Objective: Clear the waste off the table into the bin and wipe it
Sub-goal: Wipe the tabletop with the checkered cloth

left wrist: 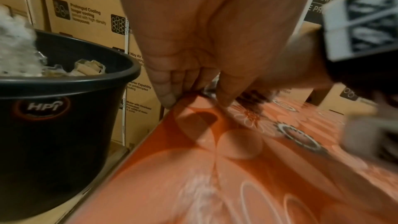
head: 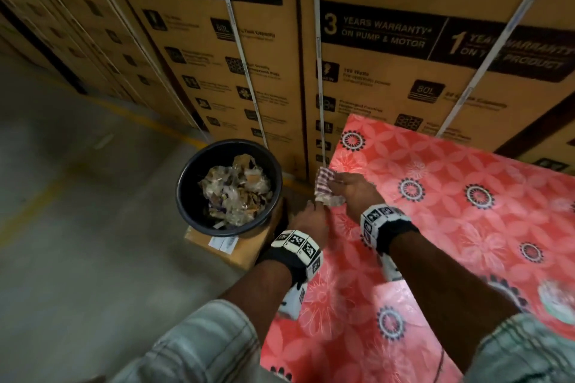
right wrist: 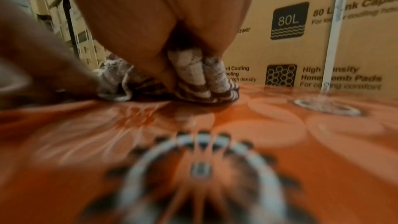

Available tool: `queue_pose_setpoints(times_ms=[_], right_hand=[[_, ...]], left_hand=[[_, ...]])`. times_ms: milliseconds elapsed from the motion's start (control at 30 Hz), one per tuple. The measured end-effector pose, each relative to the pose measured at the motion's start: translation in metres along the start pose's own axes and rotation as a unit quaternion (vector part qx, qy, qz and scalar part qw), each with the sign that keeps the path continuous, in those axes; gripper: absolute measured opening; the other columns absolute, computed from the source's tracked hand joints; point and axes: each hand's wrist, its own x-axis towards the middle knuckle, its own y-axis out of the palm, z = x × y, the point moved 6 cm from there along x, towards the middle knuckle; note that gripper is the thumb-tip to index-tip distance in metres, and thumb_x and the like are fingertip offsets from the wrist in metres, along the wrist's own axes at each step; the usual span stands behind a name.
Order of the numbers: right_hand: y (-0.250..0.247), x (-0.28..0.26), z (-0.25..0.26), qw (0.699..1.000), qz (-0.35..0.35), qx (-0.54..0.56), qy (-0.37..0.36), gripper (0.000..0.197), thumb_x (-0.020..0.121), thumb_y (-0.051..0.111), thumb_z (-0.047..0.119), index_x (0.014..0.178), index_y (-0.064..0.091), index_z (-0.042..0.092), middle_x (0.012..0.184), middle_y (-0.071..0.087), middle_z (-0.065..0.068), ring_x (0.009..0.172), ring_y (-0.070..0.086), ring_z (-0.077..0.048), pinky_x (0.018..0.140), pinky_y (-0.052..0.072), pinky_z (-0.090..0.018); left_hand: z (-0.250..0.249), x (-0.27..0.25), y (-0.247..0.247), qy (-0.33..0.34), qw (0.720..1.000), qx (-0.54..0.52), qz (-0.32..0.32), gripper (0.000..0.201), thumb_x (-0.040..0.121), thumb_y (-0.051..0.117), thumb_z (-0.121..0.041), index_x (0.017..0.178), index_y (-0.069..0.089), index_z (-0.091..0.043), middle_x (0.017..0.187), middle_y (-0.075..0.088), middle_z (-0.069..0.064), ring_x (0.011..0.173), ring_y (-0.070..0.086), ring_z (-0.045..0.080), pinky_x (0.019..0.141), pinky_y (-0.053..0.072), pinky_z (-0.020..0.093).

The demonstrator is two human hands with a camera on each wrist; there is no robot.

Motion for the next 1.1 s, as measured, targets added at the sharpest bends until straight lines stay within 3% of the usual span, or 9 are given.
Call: queue_pose_setpoints(times_ms=[100, 167, 300, 400, 500, 700, 867, 967, 1100], right_hand=[[0.015, -0.015, -0.001, 0.997, -0.047, 0.042, -0.036, 0.057, 0.067, 0.065, -0.010, 0.120, 0.064, 0.011, 0.125, 0.056, -0.022, 0.111, 0.053, -0.043, 0.096, 0.047, -0.047], [0.010, -0.009, -0.005, 0.993, -0.071, 0.058, -0.075, 0.057, 0.063, 0.065, -0.015, 0.116, 0.066, 0.005, 0.123, 0.059, -0.022, 0.110, 0.059, -0.041, 0.099, 0.045, -0.038], [-0.015, 0.039, -0.036, 0.998, -0.042, 0.042, -0.008, 0.068, 0.076, 0.053, -0.015, 0.137, 0.048, 0.016, 0.151, 0.035, -0.007, 0.133, 0.042, -0.027, 0.110, 0.037, -0.034], [-0.027, 0.072, -0.059, 0.999, 0.022, 0.016, 0.037, 0.073, 0.081, 0.045, -0.012, 0.146, 0.033, 0.019, 0.157, 0.020, 0.000, 0.142, 0.026, -0.020, 0.115, 0.024, -0.031], [-0.034, 0.070, -0.057, 0.998, -0.011, -0.003, 0.061, 0.073, 0.082, 0.042, -0.010, 0.146, 0.032, 0.024, 0.157, 0.021, 0.001, 0.142, 0.024, -0.020, 0.116, 0.025, -0.036], [-0.012, 0.063, -0.063, 1.000, 0.008, -0.002, 0.024, 0.076, 0.083, 0.046, -0.008, 0.149, 0.024, 0.021, 0.158, 0.017, 0.000, 0.144, 0.017, -0.015, 0.119, 0.014, -0.028], [-0.031, 0.116, -0.099, 0.998, 0.019, -0.017, 0.058, 0.087, 0.078, 0.039, -0.015, 0.151, 0.014, 0.024, 0.159, 0.009, 0.000, 0.146, 0.013, -0.019, 0.119, 0.015, -0.039], [-0.027, 0.128, -0.106, 0.995, 0.050, -0.051, 0.064, 0.083, 0.083, 0.042, -0.006, 0.152, 0.005, 0.022, 0.160, 0.000, -0.003, 0.147, 0.005, -0.020, 0.120, 0.009, -0.038], [-0.030, 0.120, -0.104, 0.994, 0.034, -0.059, 0.082, 0.077, 0.085, 0.039, -0.010, 0.152, 0.010, 0.016, 0.160, 0.004, -0.006, 0.147, 0.006, -0.022, 0.118, 0.004, -0.033]], left_hand=[[-0.009, 0.008, -0.014, -0.012, 1.000, -0.001, -0.009, 0.033, 0.097, 0.046, -0.023, 0.124, 0.055, -0.005, 0.129, 0.055, 0.018, 0.117, 0.056, 0.037, 0.098, 0.047, 0.045], [-0.013, 0.012, -0.018, -0.015, 0.999, 0.032, -0.007, 0.032, 0.096, 0.049, -0.021, 0.123, 0.056, -0.005, 0.129, 0.056, 0.018, 0.115, 0.058, 0.036, 0.093, 0.048, 0.043], [-0.014, 0.032, -0.010, -0.005, 0.999, 0.047, 0.014, 0.063, 0.095, 0.050, -0.017, 0.149, 0.020, 0.000, 0.154, 0.023, 0.024, 0.122, 0.052, 0.043, 0.091, 0.048, 0.048], [-0.016, 0.049, -0.011, 0.011, 0.997, 0.078, 0.022, 0.067, 0.096, 0.051, -0.018, 0.149, 0.015, 0.002, 0.158, 0.011, 0.024, 0.122, 0.051, 0.044, 0.090, 0.047, 0.047], [-0.023, 0.062, -0.017, 0.039, 0.996, 0.069, 0.029, 0.061, 0.095, 0.048, -0.014, 0.147, 0.020, 0.001, 0.158, 0.009, 0.024, 0.129, 0.045, 0.042, 0.098, 0.045, 0.047], [-0.052, 0.083, -0.043, 0.099, 0.987, 0.118, -0.038, 0.048, 0.096, 0.044, -0.021, 0.140, 0.041, -0.002, 0.143, 0.042, 0.021, 0.136, 0.032, 0.035, 0.117, 0.019, 0.038], [-0.049, 0.106, -0.030, 0.068, 0.990, 0.126, 0.014, 0.060, 0.095, 0.039, -0.033, 0.144, 0.034, 0.002, 0.154, 0.024, 0.028, 0.146, 0.013, 0.038, 0.122, 0.006, 0.042], [-0.051, 0.101, -0.030, 0.084, 0.990, 0.110, -0.010, 0.066, 0.087, 0.027, -0.039, 0.139, 0.041, 0.000, 0.152, 0.030, 0.024, 0.144, 0.018, 0.036, 0.121, 0.011, 0.043], [-0.066, 0.108, -0.037, 0.108, 0.990, 0.083, -0.022, 0.068, 0.089, 0.049, -0.029, 0.150, 0.028, -0.006, 0.160, 0.016, 0.016, 0.148, 0.015, 0.032, 0.120, 0.019, 0.042]])
